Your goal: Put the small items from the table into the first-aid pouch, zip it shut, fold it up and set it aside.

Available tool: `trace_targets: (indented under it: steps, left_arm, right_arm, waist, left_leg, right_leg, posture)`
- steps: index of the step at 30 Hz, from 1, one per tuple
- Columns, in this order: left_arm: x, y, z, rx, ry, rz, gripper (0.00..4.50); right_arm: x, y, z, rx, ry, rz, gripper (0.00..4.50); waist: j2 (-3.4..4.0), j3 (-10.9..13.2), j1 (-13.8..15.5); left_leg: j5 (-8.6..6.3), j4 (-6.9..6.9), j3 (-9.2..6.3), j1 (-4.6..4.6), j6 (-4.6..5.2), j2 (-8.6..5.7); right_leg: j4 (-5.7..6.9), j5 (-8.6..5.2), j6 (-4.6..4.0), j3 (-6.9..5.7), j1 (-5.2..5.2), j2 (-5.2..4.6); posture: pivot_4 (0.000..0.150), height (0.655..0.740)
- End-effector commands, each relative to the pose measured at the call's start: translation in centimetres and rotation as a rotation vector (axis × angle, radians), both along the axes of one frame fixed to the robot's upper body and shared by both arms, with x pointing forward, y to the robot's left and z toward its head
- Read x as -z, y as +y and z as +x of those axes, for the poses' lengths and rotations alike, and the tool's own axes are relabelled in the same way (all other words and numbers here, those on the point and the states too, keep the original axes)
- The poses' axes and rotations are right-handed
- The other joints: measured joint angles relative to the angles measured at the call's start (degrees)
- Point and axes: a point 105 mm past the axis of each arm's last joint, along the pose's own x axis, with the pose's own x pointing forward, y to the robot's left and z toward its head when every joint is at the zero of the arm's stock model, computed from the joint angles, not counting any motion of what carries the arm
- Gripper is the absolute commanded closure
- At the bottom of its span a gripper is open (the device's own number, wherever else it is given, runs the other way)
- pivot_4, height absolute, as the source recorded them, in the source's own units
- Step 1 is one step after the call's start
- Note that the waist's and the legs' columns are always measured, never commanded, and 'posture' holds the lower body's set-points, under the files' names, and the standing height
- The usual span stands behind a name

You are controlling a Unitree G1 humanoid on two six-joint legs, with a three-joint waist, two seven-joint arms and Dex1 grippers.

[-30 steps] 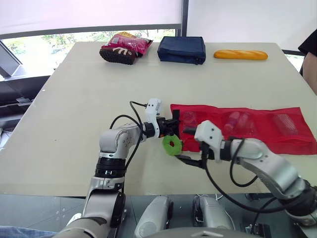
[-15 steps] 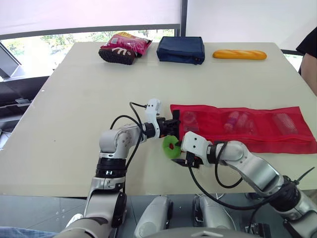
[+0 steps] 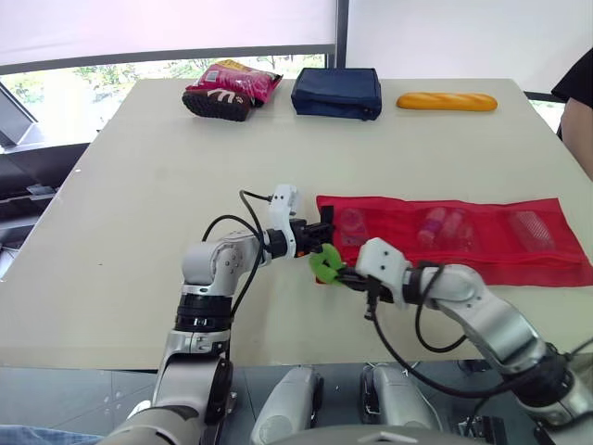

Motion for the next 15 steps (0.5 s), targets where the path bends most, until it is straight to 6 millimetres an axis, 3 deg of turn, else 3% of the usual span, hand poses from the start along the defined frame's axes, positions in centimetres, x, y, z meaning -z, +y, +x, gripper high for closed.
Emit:
trace_targets:
  steps: [1, 15]
  left_arm:
    - [-0.9, 0.6, 0.3, 0.004, -0.061, 0.009, 4.5]
    - [-0.1, 2.8, -0.3, 0.088, -0.128, 0.12, 4.5]
  right_arm:
    - [-1.7, -2.6, 0.1, 0.097, -0.022, 0.062, 4.39]
    - [-2.7, -12.7, 0.6, 0.559, -0.038, 0.172, 4.39]
  waist:
    - [0.0, 0.0, -0.1]
    - [0.03, -0.01, -0.55]
  left_leg:
    - [0.0, -0.01, -0.01, 0.0, 0.0, 0.0]
    - [0.02, -0.17, 0.02, 0.01, -0.03, 0.01]
  right_leg:
    - [0.0, 0.0, 0.0, 0.0, 0.0, 0.0]
    - [0.02, -0.01, -0.01, 0.05, -0.07, 0.0]
  posture:
    - [0.15, 0.7395]
    - [0.15, 0.7395]
